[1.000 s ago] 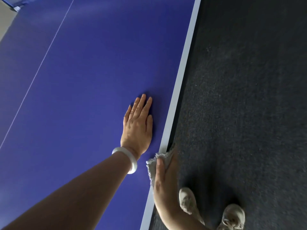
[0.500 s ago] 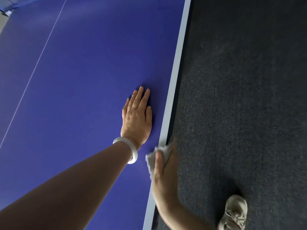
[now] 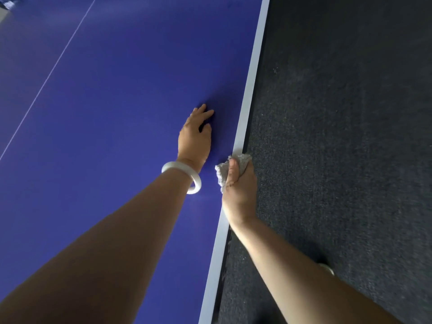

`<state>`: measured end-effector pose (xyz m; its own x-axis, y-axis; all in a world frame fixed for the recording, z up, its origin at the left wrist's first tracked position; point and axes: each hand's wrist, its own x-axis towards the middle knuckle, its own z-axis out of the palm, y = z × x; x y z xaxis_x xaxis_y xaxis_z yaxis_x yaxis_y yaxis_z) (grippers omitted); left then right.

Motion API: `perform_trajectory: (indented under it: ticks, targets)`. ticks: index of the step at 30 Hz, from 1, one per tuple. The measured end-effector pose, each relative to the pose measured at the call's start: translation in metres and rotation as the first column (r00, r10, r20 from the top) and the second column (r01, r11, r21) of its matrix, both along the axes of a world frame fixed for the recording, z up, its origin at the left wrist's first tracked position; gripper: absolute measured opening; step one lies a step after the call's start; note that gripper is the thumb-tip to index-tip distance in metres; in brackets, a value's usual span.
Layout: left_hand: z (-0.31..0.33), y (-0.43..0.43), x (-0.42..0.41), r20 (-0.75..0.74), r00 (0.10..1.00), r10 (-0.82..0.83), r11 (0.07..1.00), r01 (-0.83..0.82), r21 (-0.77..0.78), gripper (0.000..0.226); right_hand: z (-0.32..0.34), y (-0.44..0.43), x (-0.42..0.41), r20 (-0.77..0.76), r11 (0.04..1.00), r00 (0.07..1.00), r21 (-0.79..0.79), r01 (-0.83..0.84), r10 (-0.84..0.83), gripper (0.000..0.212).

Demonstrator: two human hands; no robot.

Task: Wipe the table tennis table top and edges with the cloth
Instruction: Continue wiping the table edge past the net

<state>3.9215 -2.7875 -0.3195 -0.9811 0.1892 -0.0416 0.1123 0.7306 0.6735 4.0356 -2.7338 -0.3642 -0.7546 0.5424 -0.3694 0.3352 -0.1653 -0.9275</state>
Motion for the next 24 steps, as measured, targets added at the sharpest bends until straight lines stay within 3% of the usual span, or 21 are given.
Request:
perform_trajectory:
  ticks: [1,5,10,14,18,22,24]
  targets:
    - [0.001,-0.006,0.017,0.002,1.0,-0.008,1.0,0.008,-0.019,0.046,-0.002,0.0,-0.001,0.001,1.0,1.0,0.012,-0.006,0.006,0.056]
    - [-0.004,-0.061,0.118,-0.089,0.951,-0.295,0.922,0.259,-0.288,0.049,-0.005,0.001,-0.003,-0.001,1.0,1.0,0.004,0.016,-0.016,0.055]
    - [-0.012,-0.119,0.21,-0.13,0.954,-0.27,0.864,0.18,-0.47,0.053,-0.01,0.002,-0.003,0.03,1.0,1.0,0.014,-0.003,0.003,0.055]
    - [-0.012,-0.115,0.217,-0.137,0.961,-0.239,0.848,0.137,-0.513,0.053,-0.006,-0.011,0.019,-0.043,0.996,0.999,-0.089,0.007,-0.01,0.045]
    - [-0.009,-0.115,0.214,-0.134,0.962,-0.239,0.848,0.139,-0.511,0.054,-0.003,-0.059,0.103,-0.114,0.997,0.993,-0.074,0.007,-0.016,0.042]
    - [-0.006,-0.115,0.215,-0.124,0.963,-0.24,0.857,0.15,-0.493,0.055,0.001,-0.072,0.129,-0.054,0.999,0.998,-0.039,-0.011,0.009,0.072]
    - [-0.006,-0.115,0.215,-0.116,0.967,-0.227,0.853,0.14,-0.503,0.057,-0.002,-0.057,0.101,-0.041,0.999,0.999,-0.044,-0.012,0.01,0.063]
